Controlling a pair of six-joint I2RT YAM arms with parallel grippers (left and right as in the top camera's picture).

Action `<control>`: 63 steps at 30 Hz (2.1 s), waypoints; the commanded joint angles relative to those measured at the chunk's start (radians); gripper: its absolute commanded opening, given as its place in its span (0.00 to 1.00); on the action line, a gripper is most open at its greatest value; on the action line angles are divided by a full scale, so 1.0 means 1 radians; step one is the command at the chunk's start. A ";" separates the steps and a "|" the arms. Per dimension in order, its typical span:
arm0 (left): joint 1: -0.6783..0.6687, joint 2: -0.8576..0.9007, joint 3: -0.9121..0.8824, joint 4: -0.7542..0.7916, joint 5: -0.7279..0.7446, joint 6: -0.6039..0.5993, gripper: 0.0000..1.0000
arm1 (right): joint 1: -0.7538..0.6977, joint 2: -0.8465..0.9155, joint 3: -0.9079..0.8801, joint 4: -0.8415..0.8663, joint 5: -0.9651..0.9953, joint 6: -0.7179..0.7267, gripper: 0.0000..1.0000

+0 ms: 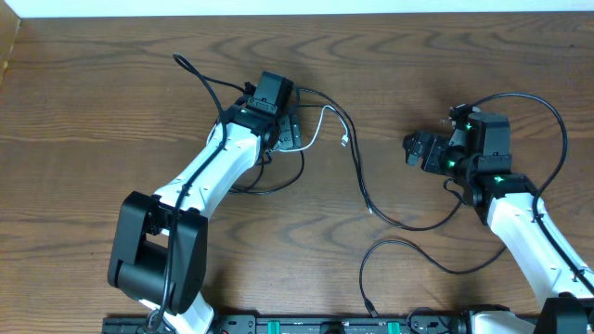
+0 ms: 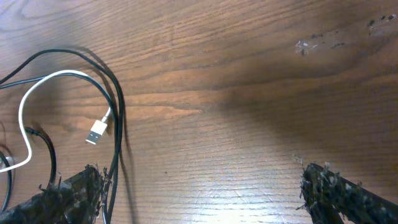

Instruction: Untangle cables

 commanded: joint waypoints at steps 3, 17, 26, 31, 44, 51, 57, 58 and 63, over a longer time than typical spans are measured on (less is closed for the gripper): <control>0.003 0.010 0.020 -0.001 -0.002 -0.003 0.26 | -0.002 -0.002 -0.002 -0.007 -0.007 -0.004 0.99; 0.003 0.009 0.020 0.029 0.150 -0.002 0.07 | -0.002 -0.002 -0.002 -0.023 -0.007 -0.004 0.99; 0.004 -0.119 0.023 0.124 0.820 0.371 0.07 | -0.002 -0.002 -0.002 -0.030 -0.019 -0.005 0.99; 0.004 -0.267 0.023 0.125 0.973 0.518 0.07 | -0.002 -0.002 -0.002 -0.024 -0.071 -0.028 0.99; 0.004 -0.606 0.023 0.212 0.935 0.556 0.08 | -0.002 -0.002 -0.002 0.032 -0.285 -0.089 0.99; 0.004 -0.690 0.023 0.219 0.913 0.557 0.08 | -0.002 -0.002 -0.002 0.172 -0.590 -0.099 0.99; 0.004 -0.719 0.023 0.252 0.912 0.557 0.08 | 0.009 -0.002 -0.002 0.228 -0.741 -0.171 0.99; 0.004 -0.721 0.023 0.266 0.913 0.556 0.08 | 0.014 -0.002 -0.002 0.229 -0.741 -0.178 0.99; 0.004 -0.726 0.023 0.335 0.914 0.513 0.08 | 0.055 -0.002 -0.002 0.275 -0.741 -0.177 0.99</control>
